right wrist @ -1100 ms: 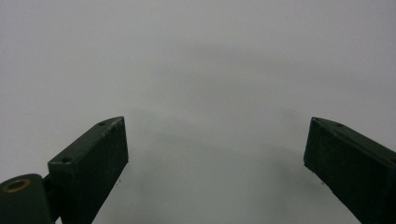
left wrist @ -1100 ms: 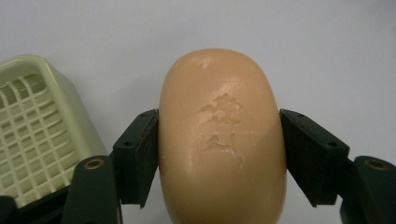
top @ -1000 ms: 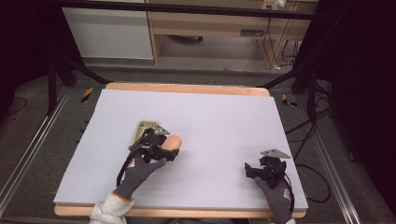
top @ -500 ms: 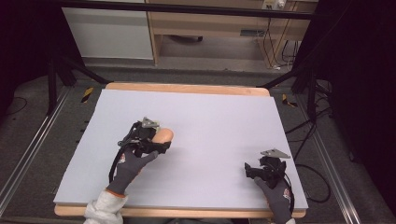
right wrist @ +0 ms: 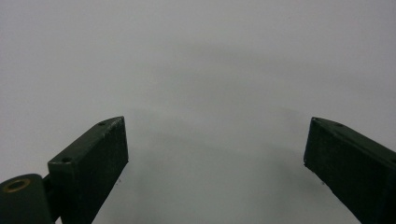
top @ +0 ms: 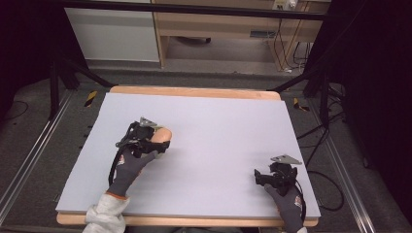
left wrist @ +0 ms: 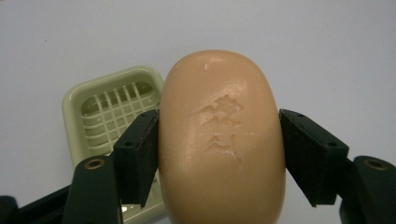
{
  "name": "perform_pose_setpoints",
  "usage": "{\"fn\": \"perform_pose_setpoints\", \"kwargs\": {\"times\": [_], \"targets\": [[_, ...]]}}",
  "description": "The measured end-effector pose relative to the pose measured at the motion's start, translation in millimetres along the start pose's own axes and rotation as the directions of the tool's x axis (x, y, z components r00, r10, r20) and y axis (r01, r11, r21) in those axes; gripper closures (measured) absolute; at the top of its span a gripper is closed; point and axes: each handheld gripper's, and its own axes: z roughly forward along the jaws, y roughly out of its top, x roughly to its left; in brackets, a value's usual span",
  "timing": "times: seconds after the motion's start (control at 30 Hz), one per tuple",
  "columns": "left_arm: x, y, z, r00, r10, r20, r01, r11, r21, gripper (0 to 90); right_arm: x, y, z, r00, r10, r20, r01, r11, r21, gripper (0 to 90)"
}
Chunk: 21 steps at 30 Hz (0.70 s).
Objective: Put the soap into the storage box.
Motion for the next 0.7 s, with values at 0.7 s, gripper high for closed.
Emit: {"fn": "perform_pose_setpoints", "kwargs": {"times": [0.7], "targets": [[23.9, 1.2, 9.5, 0.9980, -0.044, -0.046, 0.045, 0.9989, 0.014, 31.8, 0.6, 0.1, 1.1, 1.0000, -0.001, 0.002, 0.001, 1.000, 0.004, 6.7]]}}
